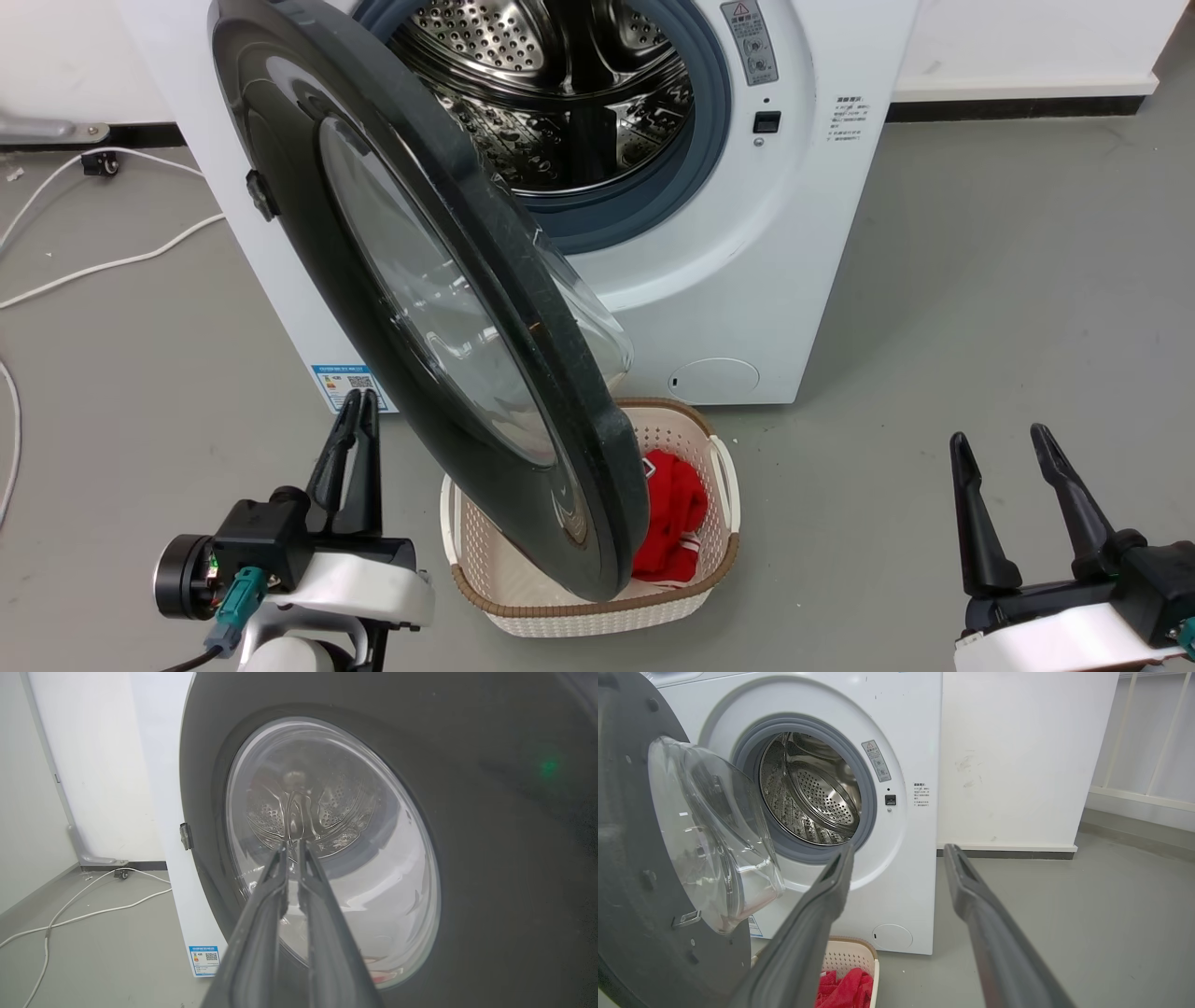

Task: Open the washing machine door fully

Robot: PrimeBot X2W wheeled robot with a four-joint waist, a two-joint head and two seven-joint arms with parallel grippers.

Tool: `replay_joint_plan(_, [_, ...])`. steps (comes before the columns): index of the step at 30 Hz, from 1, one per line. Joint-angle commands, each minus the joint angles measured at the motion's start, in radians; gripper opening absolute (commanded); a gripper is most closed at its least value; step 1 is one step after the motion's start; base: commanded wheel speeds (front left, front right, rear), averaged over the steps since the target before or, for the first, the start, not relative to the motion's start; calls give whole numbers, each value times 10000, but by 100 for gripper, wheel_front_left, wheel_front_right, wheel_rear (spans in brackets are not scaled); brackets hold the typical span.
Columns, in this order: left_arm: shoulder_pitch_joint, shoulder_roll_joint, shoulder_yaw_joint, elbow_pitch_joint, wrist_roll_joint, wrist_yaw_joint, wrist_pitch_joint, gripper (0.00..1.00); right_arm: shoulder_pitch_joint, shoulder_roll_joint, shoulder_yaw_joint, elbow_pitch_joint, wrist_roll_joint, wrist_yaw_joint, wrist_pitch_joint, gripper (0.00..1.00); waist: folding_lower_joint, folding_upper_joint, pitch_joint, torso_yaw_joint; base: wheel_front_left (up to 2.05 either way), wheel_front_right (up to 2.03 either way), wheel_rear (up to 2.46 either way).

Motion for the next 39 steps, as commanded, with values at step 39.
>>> replay_joint_plan(39, [-213,151,-5173,-5665,-1378,-385,1055,0,-232,38,56,603,167,-6,-18,100,0,0,-93,7,0,0,0])
